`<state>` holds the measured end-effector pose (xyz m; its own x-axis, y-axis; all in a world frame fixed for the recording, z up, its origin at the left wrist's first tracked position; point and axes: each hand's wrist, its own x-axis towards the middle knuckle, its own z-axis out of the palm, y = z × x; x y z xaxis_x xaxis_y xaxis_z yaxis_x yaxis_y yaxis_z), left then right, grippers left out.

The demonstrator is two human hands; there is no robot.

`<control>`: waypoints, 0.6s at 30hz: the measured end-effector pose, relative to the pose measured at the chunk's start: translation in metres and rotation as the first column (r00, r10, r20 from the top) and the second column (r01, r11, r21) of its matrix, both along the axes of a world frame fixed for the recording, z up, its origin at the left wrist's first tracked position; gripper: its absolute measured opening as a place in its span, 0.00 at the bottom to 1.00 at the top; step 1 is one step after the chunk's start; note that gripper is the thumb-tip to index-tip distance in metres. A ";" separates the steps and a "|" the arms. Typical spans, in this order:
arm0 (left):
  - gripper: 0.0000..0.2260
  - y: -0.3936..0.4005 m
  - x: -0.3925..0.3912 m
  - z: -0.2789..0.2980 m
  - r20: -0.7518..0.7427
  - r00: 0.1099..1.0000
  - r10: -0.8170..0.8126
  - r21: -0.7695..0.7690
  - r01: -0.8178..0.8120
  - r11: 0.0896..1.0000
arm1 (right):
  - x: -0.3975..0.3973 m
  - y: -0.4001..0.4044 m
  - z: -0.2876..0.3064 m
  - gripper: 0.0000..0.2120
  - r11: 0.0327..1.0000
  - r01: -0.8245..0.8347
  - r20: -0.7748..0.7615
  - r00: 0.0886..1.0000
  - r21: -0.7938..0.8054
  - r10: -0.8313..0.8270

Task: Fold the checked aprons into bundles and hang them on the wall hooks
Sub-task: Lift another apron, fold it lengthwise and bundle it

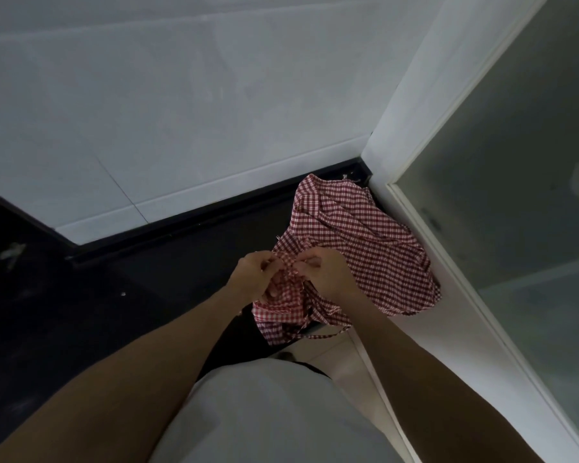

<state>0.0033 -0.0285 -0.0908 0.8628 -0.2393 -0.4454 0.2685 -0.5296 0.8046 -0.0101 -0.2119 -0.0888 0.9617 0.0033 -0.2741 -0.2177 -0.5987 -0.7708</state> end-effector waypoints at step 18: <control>0.13 -0.011 0.015 0.018 -0.265 0.931 -0.251 -0.036 0.251 0.967 | 0.013 0.010 0.034 0.08 0.834 -0.439 0.009 0.884 -0.334 0.468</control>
